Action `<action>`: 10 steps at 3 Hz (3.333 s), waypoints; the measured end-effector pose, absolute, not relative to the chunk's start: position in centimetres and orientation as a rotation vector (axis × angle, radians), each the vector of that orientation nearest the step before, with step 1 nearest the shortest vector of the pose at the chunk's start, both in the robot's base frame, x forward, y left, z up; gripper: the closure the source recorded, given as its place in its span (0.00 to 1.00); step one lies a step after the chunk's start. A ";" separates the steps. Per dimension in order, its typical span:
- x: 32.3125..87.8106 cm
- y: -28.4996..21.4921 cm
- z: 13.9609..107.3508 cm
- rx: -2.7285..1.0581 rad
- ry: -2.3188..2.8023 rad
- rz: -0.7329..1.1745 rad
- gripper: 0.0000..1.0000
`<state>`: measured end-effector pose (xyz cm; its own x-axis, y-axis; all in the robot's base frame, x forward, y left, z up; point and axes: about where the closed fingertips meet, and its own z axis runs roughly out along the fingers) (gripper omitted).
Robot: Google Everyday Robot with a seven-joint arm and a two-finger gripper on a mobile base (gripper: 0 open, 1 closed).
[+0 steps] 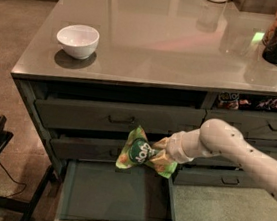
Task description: Pick green rice chip bag from bottom drawer and place on counter
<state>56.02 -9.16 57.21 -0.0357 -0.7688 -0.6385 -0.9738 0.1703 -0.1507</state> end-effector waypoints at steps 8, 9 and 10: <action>55.5 -10.9 93.2 -1.592 1.548 0.072 1.00; 57.5 -9.6 93.0 -1.600 1.530 0.046 1.00; 62.0 -8.4 92.4 -1.638 1.490 -0.005 1.00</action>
Offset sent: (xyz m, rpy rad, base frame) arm -0.0060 -0.0459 0.1937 -0.0405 -0.2282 -0.0666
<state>62.03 -8.40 92.37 0.2756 -0.7984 -0.5354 -0.7945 0.1243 -0.5944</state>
